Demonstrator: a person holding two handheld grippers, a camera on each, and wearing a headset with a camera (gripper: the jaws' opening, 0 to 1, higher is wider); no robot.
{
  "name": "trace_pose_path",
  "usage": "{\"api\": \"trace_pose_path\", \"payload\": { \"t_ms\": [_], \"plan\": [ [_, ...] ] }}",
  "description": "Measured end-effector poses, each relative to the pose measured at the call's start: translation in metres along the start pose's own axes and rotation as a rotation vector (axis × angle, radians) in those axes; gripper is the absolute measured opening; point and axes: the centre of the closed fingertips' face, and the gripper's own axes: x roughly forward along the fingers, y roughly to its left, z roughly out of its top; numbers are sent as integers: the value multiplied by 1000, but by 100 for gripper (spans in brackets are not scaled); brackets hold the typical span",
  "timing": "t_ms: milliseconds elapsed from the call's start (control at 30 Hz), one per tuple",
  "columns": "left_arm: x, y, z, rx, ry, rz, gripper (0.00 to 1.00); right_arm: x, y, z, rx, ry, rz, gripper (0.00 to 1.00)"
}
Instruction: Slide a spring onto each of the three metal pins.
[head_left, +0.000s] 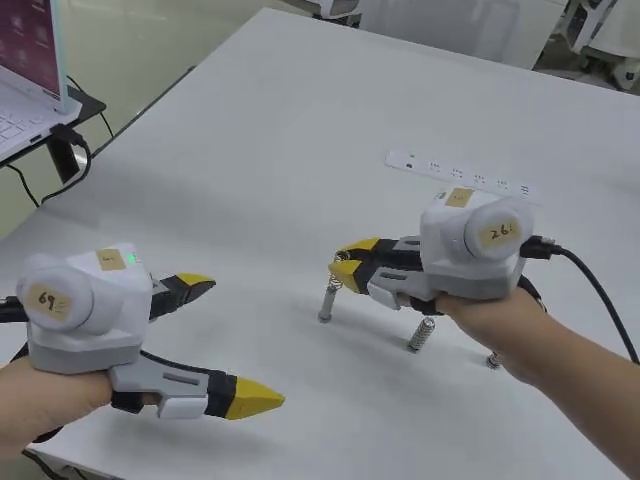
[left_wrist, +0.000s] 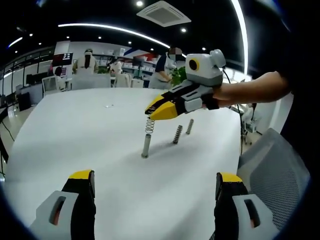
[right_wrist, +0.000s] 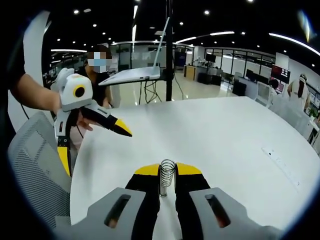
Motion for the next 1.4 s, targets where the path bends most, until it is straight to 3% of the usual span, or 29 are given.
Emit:
{"api": "trace_pose_path", "payload": {
  "t_ms": [400, 900, 1167, 1300, 1400],
  "plan": [
    [1, -1, -1, -3, 3, -3, 97, 3, 2, -5, 27, 4, 12, 8],
    [1, 1, -4, -10, 7, -3, 96, 10, 5, -17, -2, 43, 25, 8],
    [2, 0, -7, -11, 15, -5, 96, 16, 10, -34, -22, 108, 38, 8],
    [3, 0, -7, -16, 11, -3, 96, 21, 14, -53, -123, 206, 52, 8],
    [3, -1, -7, -14, 10, -3, 96, 25, 18, -58, -145, 231, 64, 8]
  ]
}}
